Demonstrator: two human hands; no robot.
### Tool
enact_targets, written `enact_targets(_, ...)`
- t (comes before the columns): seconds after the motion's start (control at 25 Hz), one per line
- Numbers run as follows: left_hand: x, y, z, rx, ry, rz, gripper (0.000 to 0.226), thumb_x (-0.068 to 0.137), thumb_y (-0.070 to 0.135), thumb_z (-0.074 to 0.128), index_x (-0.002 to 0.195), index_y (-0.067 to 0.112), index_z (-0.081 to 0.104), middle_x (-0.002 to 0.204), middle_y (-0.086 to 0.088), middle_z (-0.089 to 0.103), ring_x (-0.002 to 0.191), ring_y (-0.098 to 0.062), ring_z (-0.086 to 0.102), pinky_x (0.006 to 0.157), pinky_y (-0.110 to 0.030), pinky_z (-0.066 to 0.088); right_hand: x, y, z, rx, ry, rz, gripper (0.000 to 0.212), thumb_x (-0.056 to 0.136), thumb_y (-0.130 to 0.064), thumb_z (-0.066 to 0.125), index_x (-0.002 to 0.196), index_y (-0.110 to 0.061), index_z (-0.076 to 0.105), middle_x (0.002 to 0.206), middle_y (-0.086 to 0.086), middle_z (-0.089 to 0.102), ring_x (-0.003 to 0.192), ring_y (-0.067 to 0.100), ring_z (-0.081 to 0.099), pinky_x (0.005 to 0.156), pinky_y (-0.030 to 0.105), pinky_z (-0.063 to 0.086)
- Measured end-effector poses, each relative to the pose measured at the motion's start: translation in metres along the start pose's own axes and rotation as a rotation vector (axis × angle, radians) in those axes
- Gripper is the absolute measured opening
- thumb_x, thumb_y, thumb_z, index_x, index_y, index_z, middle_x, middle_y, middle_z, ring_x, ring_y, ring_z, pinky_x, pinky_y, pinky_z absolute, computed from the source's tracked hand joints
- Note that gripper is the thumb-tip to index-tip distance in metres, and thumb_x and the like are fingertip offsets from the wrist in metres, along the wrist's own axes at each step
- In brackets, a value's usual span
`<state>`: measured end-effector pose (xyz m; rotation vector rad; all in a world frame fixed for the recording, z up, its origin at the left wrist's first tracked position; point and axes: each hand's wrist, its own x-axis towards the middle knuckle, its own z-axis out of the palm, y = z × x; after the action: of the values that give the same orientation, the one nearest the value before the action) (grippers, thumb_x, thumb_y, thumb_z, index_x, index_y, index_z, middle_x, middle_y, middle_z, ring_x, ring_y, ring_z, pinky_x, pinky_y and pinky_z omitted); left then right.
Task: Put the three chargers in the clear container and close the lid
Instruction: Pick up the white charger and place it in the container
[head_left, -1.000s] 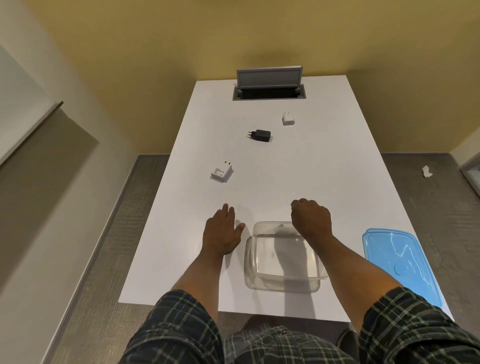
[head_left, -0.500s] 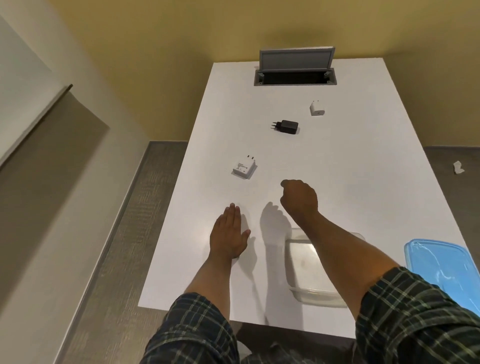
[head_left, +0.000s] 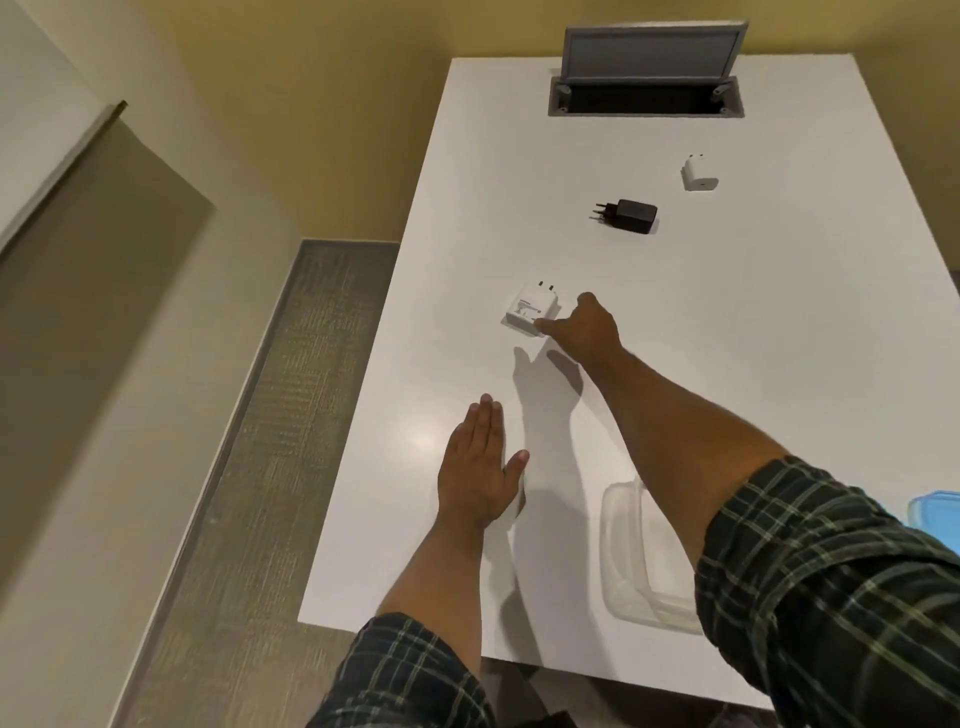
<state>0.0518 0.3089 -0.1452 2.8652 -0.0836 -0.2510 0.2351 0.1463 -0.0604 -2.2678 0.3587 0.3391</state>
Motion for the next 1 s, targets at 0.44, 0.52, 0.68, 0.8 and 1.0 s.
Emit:
enact_targets(0.44, 0.000, -0.002, 0.023, -0.076, 0.210, -0.046, 0.072, 0.102, 0.060, 0.028, 0.164, 0.022, 0.021, 0.172, 0.006, 0.016, 0.161, -0.010, 0.007, 0.131, -0.041, 0.013, 0.032, -0.045, 0.044, -0.328, 0.062, -0.009, 0.063, 0.089, -0.062, 0.050, 0.137, -0.021, 0.047, 0.128, 0.020, 0.051, 0.117, 0.037, 0.055, 0.086, 0.040, 0.045)
enact_targets(0.52, 0.001, -0.001, 0.023, -0.071, 0.199, -0.053, 0.073, 0.102, 0.061, 0.026, 0.164, 0.024, 0.019, 0.172, 0.007, 0.014, 0.161, -0.011, 0.006, 0.132, -0.040, 0.010, 0.032, -0.043, 0.049, -0.335, 0.062, -0.008, 0.055, 0.089, -0.059, 0.052, 0.129, -0.021, 0.054, 0.127, 0.018, 0.052, 0.116, 0.034, 0.055, 0.081, 0.036, 0.041)
enact_targets(0.68, 0.002, 0.001, 0.022, -0.073, 0.189, -0.065, 0.075, 0.101, 0.064, 0.024, 0.164, 0.025, 0.018, 0.172, 0.007, 0.015, 0.161, -0.013, 0.009, 0.132, -0.041, 0.010, 0.025, -0.041, 0.054, -0.300, 0.118, 0.023, 0.051, 0.087, -0.045, 0.061, 0.130, -0.018, 0.054, 0.129, 0.018, 0.049, 0.114, 0.037, 0.057, 0.096, 0.040, 0.047)
enact_targets(0.8, 0.002, 0.001, 0.021, -0.063, 0.182, -0.058, 0.074, 0.101, 0.063, 0.024, 0.164, 0.025, 0.018, 0.172, 0.006, 0.014, 0.161, -0.014, 0.009, 0.131, -0.043, 0.013, 0.018, -0.037, 0.053, -0.271, 0.114, 0.000, 0.050, 0.085, -0.037, 0.063, 0.131, -0.017, 0.054, 0.128, 0.020, 0.052, 0.116, 0.037, 0.055, 0.097, 0.039, 0.048)
enact_targets(1.0, 0.001, 0.005, 0.015, -0.058, 0.130, -0.064, 0.074, 0.103, 0.061, 0.024, 0.165, 0.023, 0.013, 0.173, 0.006, 0.007, 0.161, -0.014, 0.003, 0.132, -0.041, 0.007, 0.005, -0.018, 0.040, -0.192, 0.053, -0.038, 0.044, 0.083, -0.035, 0.064, 0.125, -0.023, 0.058, 0.123, 0.016, 0.059, 0.115, 0.035, 0.056, 0.095, 0.037, 0.047)
